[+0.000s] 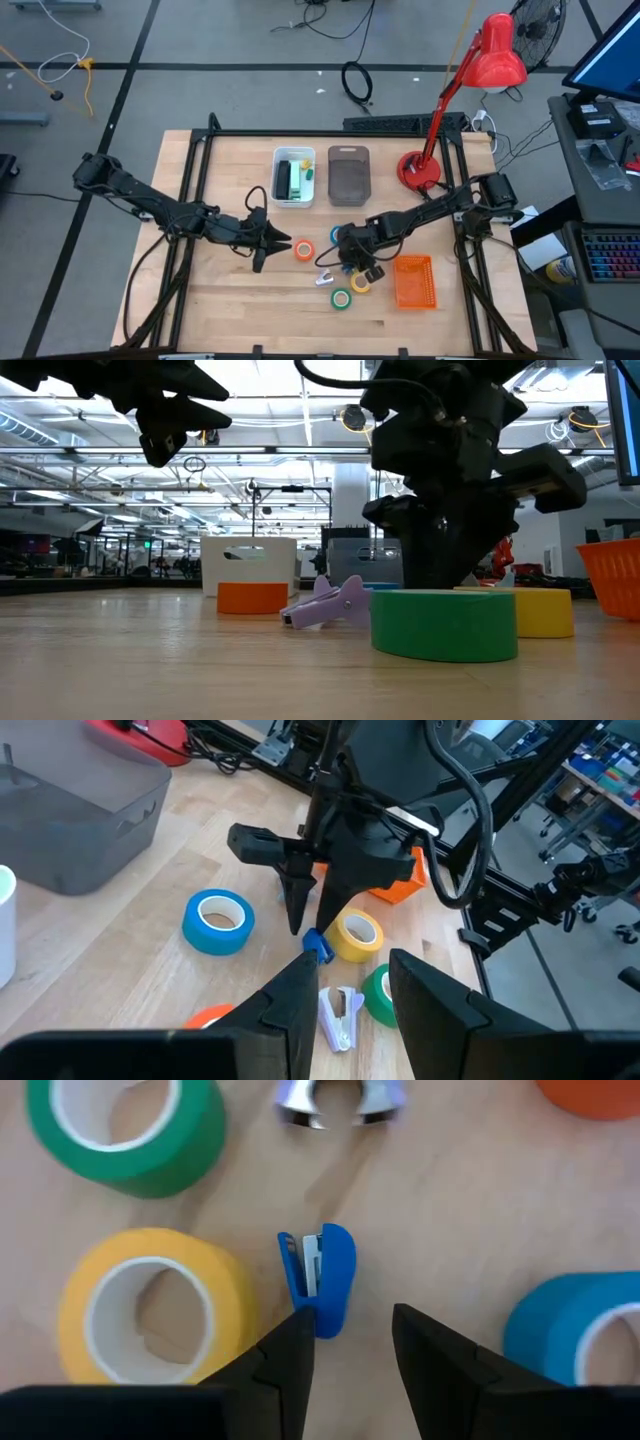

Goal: Pick and place Stapler, Stapler remover, tape
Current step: Put the blue stapler into the white bin

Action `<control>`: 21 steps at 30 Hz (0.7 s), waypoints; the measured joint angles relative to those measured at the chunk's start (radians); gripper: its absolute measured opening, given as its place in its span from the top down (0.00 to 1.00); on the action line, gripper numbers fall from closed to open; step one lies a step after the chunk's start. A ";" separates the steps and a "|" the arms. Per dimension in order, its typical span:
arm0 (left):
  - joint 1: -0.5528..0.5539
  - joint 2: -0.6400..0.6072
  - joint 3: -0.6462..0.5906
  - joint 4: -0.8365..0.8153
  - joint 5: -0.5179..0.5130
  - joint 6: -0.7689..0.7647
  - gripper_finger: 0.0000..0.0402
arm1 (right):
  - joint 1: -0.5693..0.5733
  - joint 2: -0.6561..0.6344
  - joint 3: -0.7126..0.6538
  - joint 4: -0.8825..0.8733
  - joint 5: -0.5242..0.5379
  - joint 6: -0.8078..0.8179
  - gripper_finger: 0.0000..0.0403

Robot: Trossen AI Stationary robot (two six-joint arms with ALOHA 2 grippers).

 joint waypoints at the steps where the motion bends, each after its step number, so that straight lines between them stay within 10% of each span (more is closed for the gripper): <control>1: 0.000 0.000 0.000 0.000 -0.004 -0.001 0.68 | -0.001 0.000 0.000 0.000 0.008 0.000 0.68; 21: 0.007 0.000 0.000 -0.010 -0.013 0.000 0.68 | -0.009 -0.019 -0.004 -0.017 -0.003 0.000 0.68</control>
